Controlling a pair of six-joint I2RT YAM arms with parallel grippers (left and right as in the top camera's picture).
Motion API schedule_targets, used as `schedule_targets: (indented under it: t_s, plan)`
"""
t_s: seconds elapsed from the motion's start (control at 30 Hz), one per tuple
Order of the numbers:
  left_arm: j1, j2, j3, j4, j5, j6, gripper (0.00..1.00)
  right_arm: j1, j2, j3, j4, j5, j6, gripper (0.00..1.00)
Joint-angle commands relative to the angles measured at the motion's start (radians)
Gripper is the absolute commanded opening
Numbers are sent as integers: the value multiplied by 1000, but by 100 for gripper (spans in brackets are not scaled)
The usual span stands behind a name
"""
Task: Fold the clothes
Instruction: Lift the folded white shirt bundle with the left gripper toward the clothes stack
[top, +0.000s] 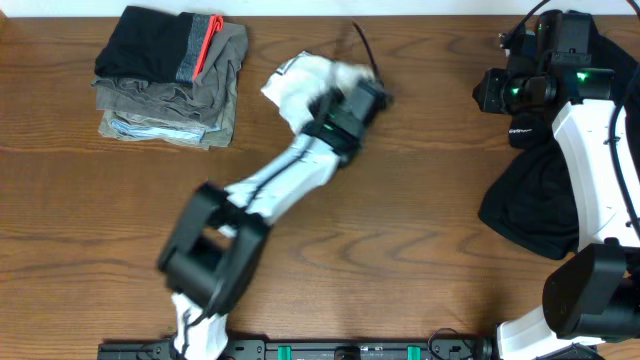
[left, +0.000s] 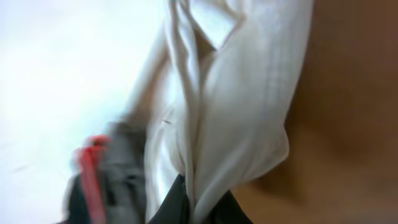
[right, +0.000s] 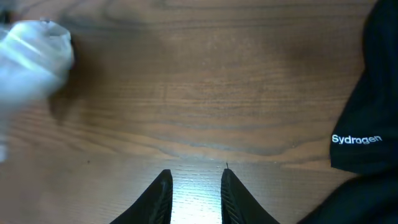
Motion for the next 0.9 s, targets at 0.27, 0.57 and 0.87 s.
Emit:
schedule_targets:
  t_s: [0.27,0.57,0.87]
  plan:
    - [195,-131,12,227,-34,-13,6,-10,1,-3,1,3,-13,25]
    - [400,-131,14,573,-17,167,6,-6,1,-3,0,-6,-13,25]
    - [661,-106,14,684,288,235,6,-6,1,-3,0,-13,-2,25]
